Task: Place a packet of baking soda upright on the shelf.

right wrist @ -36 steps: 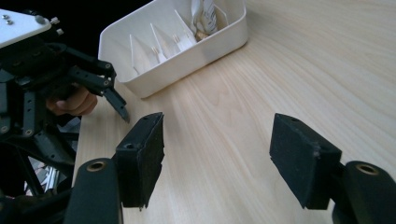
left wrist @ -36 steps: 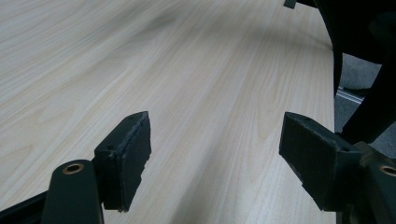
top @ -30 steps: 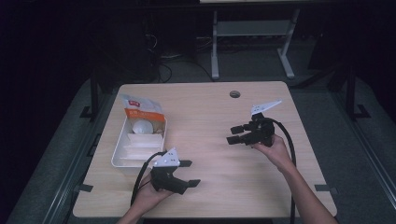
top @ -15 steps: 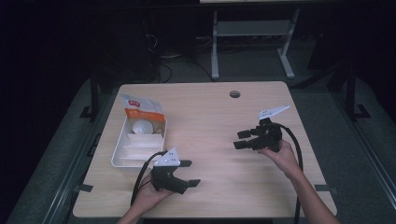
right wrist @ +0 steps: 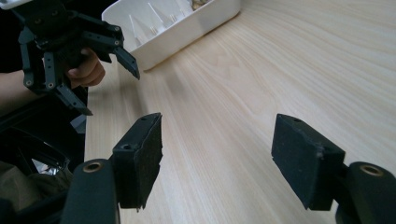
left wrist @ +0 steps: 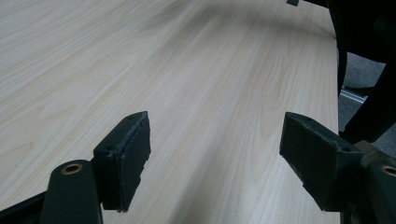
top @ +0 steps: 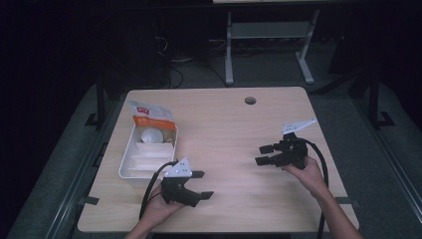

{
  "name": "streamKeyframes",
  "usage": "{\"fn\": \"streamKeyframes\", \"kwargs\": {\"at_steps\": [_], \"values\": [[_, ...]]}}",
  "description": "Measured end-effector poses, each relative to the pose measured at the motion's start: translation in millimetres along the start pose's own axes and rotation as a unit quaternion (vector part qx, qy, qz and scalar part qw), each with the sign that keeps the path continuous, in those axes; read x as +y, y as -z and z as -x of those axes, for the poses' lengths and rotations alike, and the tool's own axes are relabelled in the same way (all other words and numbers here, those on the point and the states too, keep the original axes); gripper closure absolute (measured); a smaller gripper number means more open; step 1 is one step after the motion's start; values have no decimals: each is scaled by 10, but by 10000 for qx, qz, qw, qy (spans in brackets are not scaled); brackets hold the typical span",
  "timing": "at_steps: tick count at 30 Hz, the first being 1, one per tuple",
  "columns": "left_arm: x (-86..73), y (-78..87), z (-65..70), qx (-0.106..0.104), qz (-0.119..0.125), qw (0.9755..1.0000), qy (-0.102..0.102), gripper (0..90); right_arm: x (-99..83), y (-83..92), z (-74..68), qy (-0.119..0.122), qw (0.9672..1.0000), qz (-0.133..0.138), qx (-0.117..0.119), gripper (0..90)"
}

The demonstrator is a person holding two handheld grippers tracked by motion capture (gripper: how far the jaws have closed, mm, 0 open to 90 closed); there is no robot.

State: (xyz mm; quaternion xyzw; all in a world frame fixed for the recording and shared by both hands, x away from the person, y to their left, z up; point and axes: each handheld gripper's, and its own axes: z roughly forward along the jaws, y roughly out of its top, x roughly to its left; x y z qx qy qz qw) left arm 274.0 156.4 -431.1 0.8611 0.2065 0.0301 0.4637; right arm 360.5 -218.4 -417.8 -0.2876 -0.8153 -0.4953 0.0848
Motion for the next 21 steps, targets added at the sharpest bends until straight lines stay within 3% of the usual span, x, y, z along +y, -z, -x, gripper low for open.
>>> {"fn": "streamKeyframes", "kwargs": {"at_steps": [21], "values": [[-1,-4,-2,4,-15,10000,5,238,-321,140,-44,-190,9998,21,-66,311]]}}
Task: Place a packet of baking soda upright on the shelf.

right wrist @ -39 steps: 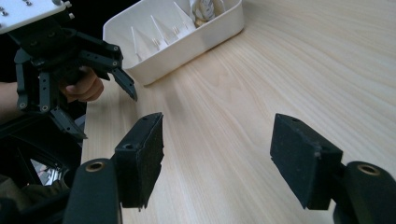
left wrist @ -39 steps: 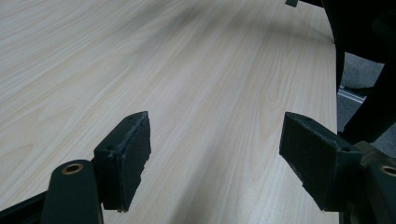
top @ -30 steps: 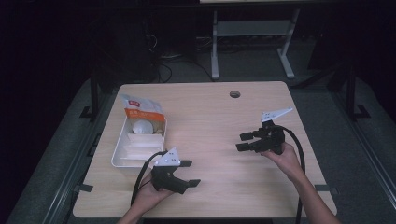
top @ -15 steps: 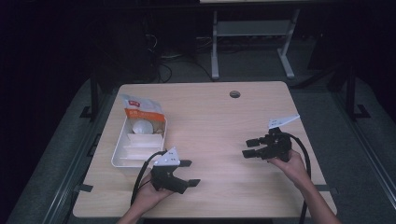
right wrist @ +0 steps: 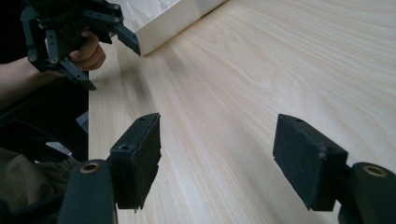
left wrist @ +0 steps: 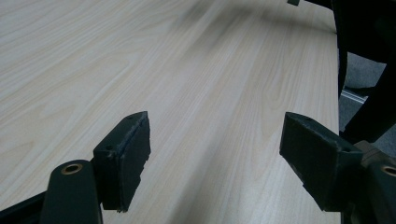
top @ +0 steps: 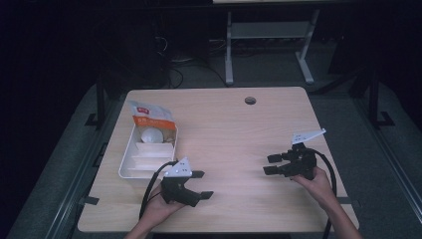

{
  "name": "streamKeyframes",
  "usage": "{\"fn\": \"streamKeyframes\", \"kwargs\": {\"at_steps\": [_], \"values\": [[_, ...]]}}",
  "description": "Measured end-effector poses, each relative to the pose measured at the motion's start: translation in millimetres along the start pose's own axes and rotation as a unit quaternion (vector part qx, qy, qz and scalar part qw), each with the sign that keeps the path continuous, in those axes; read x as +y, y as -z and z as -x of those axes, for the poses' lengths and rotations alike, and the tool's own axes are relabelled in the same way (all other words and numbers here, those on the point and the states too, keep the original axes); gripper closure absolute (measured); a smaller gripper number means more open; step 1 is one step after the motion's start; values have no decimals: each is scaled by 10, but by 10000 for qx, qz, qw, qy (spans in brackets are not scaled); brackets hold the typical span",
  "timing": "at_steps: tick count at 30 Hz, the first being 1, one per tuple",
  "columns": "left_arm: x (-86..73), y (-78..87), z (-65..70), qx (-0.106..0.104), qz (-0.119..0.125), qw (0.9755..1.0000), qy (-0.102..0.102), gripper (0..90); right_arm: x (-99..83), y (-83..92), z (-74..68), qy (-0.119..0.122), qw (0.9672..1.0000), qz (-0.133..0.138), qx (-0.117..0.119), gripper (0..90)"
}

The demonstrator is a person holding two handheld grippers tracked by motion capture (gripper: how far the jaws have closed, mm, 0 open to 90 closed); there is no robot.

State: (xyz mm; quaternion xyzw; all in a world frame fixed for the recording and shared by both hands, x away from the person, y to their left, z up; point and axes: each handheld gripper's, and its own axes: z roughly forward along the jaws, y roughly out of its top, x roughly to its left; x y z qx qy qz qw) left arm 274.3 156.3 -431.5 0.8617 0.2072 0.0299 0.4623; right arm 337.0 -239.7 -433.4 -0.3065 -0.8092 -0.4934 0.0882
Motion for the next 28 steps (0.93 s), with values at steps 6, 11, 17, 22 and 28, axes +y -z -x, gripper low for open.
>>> {"fn": "streamKeyframes", "kwargs": {"at_steps": [6,11,17,22,28], "values": [[0,-4,2,-7,-13,10000,9,237,-111,29,-22,-55,10000,-33,10,307],[-1,-9,1,-10,-29,10000,4,237,-212,63,-42,-120,9999,-49,29,305],[-3,-20,5,-8,-54,10000,-10,237,-307,106,-101,-149,9999,-42,40,303],[-8,-32,20,10,-128,9999,-63,237,-428,121,-159,-163,9999,-21,-20,298],[-11,-28,46,50,-133,9999,-99,237,-425,155,-281,-23,9996,190,-192,283]]}}
